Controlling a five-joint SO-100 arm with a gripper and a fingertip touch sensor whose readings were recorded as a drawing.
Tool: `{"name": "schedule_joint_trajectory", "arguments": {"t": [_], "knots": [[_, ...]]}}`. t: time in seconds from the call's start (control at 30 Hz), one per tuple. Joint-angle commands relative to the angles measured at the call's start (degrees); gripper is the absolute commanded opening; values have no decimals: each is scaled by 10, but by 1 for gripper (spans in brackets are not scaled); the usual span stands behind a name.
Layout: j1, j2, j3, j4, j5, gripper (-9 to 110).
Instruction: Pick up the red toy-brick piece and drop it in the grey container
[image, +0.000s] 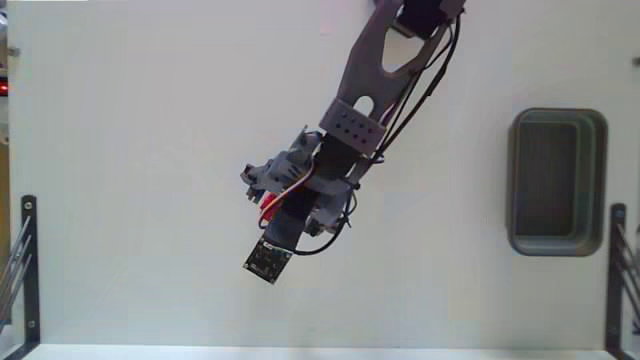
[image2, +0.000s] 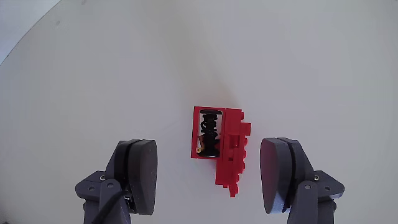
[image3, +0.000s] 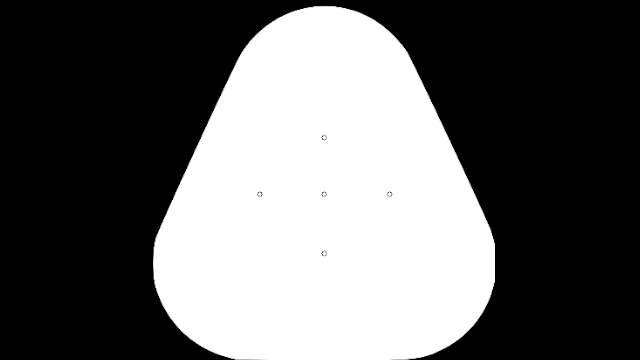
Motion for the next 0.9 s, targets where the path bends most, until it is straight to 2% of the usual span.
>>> {"name": "schedule_joint_trajectory", "arguments": {"t": [0.0, 0.87], "knots": [[6, 16, -27, -8, 3, 110], [6, 9, -35, -7, 3, 110]]}}
